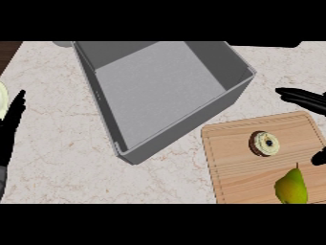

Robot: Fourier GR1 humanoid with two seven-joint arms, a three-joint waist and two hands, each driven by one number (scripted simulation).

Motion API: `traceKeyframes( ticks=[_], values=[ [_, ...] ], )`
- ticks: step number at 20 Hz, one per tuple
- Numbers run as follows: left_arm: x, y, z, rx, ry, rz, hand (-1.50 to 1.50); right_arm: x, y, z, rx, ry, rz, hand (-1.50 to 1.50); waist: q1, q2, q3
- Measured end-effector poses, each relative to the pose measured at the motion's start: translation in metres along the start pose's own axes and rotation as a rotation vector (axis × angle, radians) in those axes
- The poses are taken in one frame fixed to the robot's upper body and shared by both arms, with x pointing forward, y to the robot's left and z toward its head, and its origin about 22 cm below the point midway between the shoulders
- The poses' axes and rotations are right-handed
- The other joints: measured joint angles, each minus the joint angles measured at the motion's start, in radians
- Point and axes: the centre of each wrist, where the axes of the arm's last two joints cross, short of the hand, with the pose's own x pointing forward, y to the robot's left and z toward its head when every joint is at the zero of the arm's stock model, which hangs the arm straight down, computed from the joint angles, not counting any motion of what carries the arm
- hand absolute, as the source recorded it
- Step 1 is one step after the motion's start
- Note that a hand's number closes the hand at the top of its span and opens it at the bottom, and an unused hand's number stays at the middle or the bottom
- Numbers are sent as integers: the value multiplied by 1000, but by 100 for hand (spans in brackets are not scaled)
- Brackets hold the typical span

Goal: Pick the cupcake from the cutting board and place it in the cardboard box

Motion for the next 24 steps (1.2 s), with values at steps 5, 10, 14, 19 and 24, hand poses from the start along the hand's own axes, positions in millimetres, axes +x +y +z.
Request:
traceKeyframes(
  ticks=[5, 10, 14, 19, 24],
  values=[
    [2, -1, -5, 6, 9, -3, 0, -4, -5, -18, 198, 36, 158, -150, -4, -5, -2],
    [-3, 0, -4, 10, 23, -4, 0, -16, 7, -40, 328, 51, 215, -150, -15, -10, -3],
    [-3, 1, -6, 14, 35, -5, 0, -22, 14, -54, 387, 63, 255, -150, -28, -13, -3],
    [-9, 3, -7, 20, 44, -6, 0, -28, 23, -72, 416, 55, 280, -150, -37, -16, -4],
    [-10, 0, -3, 30, 42, -7, 0, -34, 24, -81, 428, 60, 291, -150, -38, -16, -4]
  ],
)
